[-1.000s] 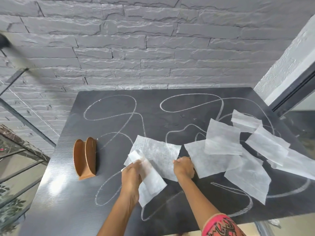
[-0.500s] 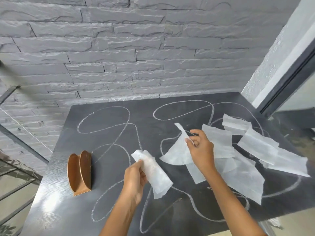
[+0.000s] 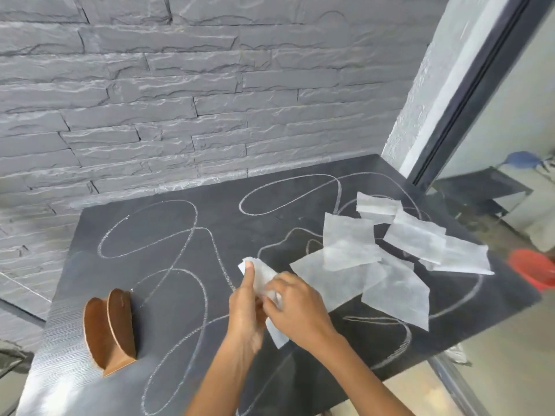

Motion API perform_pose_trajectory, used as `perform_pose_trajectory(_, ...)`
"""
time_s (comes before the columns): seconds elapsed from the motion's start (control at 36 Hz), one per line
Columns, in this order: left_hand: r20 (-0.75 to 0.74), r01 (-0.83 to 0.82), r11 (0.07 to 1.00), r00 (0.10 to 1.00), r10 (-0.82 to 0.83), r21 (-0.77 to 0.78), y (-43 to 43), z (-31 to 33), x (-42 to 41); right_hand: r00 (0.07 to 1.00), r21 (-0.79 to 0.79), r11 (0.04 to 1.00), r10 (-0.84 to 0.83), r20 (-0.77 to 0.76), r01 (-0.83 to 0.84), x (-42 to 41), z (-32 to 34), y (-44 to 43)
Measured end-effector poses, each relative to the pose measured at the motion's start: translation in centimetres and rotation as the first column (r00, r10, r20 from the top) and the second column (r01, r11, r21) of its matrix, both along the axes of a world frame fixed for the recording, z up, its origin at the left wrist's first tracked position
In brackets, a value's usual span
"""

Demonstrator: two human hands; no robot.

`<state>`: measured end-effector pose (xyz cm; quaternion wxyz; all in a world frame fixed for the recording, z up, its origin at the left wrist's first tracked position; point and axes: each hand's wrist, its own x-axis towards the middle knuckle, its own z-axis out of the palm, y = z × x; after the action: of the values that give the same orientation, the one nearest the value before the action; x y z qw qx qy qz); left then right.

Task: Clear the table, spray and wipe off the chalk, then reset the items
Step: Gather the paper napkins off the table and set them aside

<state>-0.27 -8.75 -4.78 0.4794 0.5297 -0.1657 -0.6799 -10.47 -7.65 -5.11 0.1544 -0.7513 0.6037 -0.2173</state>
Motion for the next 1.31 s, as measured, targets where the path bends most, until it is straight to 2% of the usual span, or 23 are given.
perform_pose_trajectory(0.11,0.07,-0.006,1.0,0.998,0.007,-0.006,-0.2,-0.3,-0.9,0.989,0.089,0.995,0.028,0.146,-0.041,-1.4,-0.2,0.0)
perform_pose_trajectory(0.19,0.139,-0.039,0.999,0.99,0.037,0.008,-0.7,-0.5,-1.9,0.934,0.143,0.99,-0.042,0.355,-0.01,-3.2,-0.6,-0.7)
perform_pose_trajectory(0.25,0.171,-0.056,0.998,0.984,0.051,0.024,-1.1,-0.7,-2.3,0.915,0.132,0.989,-0.107,0.39,0.059,-5.0,-1.2,-1.3)
perform_pose_trajectory(0.31,0.215,-0.064,0.997,0.975,0.053,0.044,-1.4,-1.1,-2.8,0.937,0.116,0.982,-0.179,0.3,0.15,-7.5,-2.4,-2.5)
perform_pose_trajectory(0.39,0.232,-0.074,0.995,0.971,0.056,0.067,-2.0,-1.6,-3.8,0.955,0.099,0.955,-0.286,0.077,0.278,-12.4,-4.7,-4.5)
perform_pose_trajectory(0.47,0.211,-0.1,0.992,0.974,0.082,0.075,-2.4,-1.9,-5.0,0.947,0.047,0.951,-0.298,-0.121,0.305,-17.1,-6.8,-6.6)
perform_pose_trajectory(0.56,0.208,-0.116,0.991,0.973,0.101,0.062,-2.5,-2.4,-6.1,0.931,0.027,0.974,-0.209,-0.299,0.227,-20.4,-8.3,-8.4)
perform_pose_trajectory(0.67,0.236,-0.146,0.988,0.963,0.131,0.05,-2.8,-2.6,-7.9,0.894,0.053,0.996,-0.039,-0.446,0.07,-22.7,-9.4,-10.5)
perform_pose_trajectory(0.75,0.251,-0.164,0.985,0.957,0.147,0.047,-3.1,-2.6,-8.8,0.874,0.076,0.997,0.067,-0.482,-0.034,-23.1,-10.0,-11.4)
perform_pose_trajectory(0.86,0.256,-0.191,0.981,0.951,0.174,0.043,-3.5,-3.0,-9.7,0.873,0.076,0.993,0.12,-0.473,-0.095,-23.7,-10.7,-12.1)
perform_pose_trajectory(0.92,0.254,-0.2,0.979,0.95,0.184,0.036,-3.5,-3.2,-10.2,0.922,0.072,0.993,0.109,-0.37,-0.089,-23.9,-10.9,-12.7)
perform_pose_trajectory(0.97,0.258,-0.2,0.979,0.948,0.185,0.032,-3.5,-3.3,-10.5,0.993,0.066,0.998,0.008,-0.122,0.0,-23.8,-10.3,-13.2)
perform_pose_trajectory(1.0,0.261,-0.201,0.979,0.947,0.187,0.03,-3.4,-3.3,-10.7,0.998,0.081,0.995,-0.053,0.013,0.052,-23.6,-9.7,-13.5)
perform_pose_trajectory(1.08,0.264,-0.201,0.979,0.947,0.185,0.034,-3.2,-3.2,-11.1,0.956,0.147,0.984,-0.137,0.259,0.101,-22.9,-7.5,-14.2)
perform_pose_trajectory(1.17,0.257,-0.202,0.978,0.949,0.183,0.049,-3.0,-3.1,-11.7,0.912,0.146,0.989,-0.092,0.399,0.036,-22.0,-5.0,-14.5)
perform_pose_trajectory(1.31,0.19,-0.193,0.981,0.964,0.184,0.03,-2.5,-2.6,-12.9,0.788,0.12,0.992,-0.058,0.613,-0.021,-19.6,-1.3,-13.3)
